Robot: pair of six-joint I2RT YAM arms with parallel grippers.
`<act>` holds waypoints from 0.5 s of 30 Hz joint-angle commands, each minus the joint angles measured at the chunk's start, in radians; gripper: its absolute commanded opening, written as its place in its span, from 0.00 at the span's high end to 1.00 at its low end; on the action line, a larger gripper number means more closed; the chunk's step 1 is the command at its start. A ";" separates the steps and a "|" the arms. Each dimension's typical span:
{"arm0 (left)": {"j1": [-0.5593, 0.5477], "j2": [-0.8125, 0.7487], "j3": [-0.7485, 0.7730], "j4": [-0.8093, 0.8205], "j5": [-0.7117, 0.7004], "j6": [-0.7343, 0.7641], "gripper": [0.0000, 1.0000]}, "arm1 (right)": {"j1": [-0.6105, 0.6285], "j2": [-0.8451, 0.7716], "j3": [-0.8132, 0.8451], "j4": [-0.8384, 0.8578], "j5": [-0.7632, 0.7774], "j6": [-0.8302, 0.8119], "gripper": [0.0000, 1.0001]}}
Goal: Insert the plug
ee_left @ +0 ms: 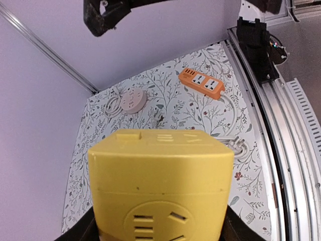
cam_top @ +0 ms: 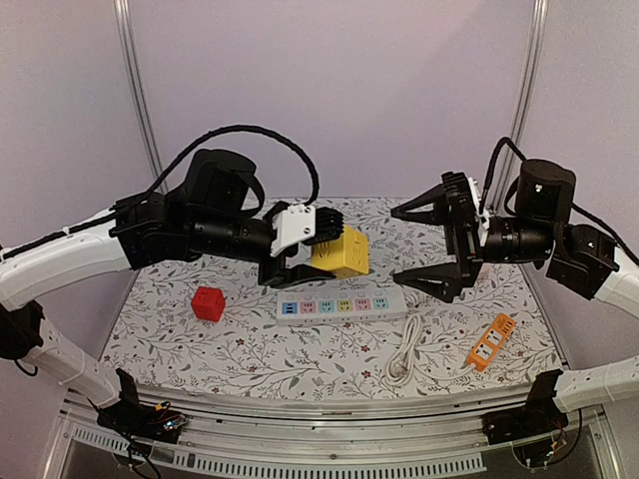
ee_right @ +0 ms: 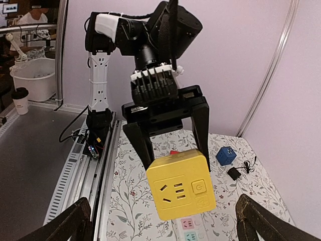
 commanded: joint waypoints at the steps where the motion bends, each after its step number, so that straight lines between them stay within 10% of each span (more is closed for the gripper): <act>1: 0.004 -0.024 0.029 -0.025 0.067 -0.065 1.00 | 0.006 0.041 -0.006 0.072 -0.039 -0.227 0.01; 15: -0.002 -0.030 0.017 0.002 0.045 -0.048 1.00 | 0.067 0.234 0.101 0.071 0.021 -0.205 0.03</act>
